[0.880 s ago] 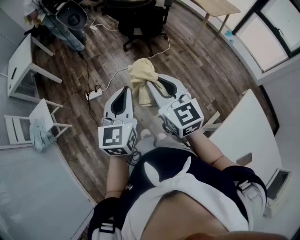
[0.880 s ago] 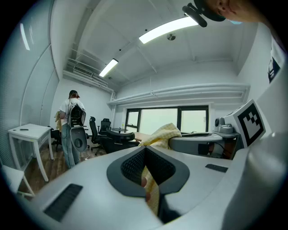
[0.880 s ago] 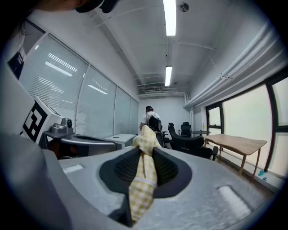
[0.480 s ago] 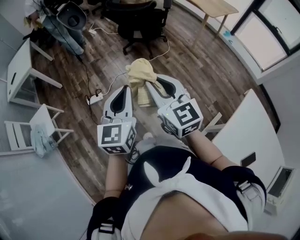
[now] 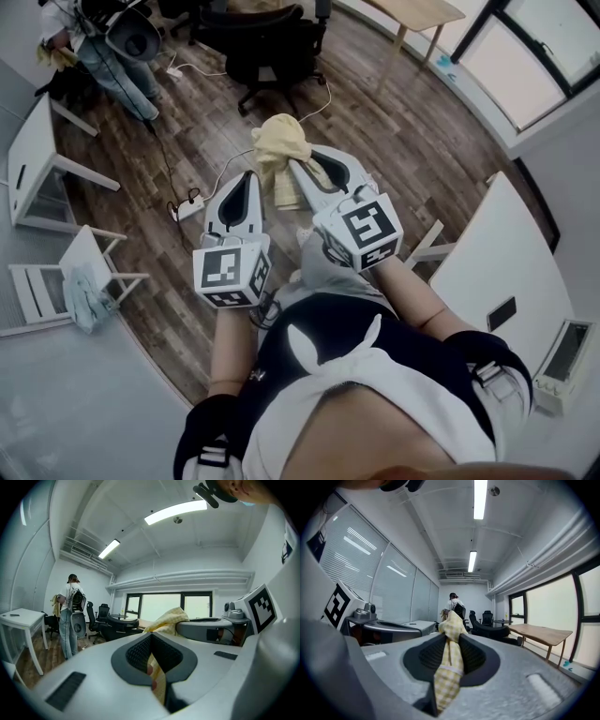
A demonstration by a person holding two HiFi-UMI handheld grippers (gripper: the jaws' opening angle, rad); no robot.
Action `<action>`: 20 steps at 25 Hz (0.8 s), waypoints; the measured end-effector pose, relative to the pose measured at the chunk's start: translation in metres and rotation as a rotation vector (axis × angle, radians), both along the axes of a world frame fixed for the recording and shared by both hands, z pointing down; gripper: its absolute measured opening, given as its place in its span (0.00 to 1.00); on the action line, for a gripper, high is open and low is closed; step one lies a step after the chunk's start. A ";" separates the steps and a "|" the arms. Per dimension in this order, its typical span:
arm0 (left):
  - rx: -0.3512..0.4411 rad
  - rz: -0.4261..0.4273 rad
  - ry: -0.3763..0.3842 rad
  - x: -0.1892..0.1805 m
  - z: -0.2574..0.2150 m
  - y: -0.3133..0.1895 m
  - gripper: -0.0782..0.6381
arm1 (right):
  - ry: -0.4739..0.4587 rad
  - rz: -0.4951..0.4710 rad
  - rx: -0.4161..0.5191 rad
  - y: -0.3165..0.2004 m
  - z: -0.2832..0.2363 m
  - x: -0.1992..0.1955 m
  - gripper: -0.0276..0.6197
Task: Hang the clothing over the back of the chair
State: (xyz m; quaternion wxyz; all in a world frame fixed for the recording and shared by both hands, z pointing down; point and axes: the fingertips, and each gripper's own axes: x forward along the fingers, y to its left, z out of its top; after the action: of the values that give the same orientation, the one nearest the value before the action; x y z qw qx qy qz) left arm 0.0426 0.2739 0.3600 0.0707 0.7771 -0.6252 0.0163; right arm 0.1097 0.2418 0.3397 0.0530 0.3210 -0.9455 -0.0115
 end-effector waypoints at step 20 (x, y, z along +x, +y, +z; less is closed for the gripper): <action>-0.056 0.002 0.006 -0.048 0.019 -0.123 0.12 | 0.015 -0.029 -0.045 -0.118 0.020 -0.049 0.16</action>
State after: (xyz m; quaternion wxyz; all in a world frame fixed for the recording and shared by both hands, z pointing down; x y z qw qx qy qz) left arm -0.0054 0.1511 0.3788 0.0942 0.7755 -0.6235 0.0316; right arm 0.0604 0.1242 0.3594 0.0670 0.3058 -0.9497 0.0065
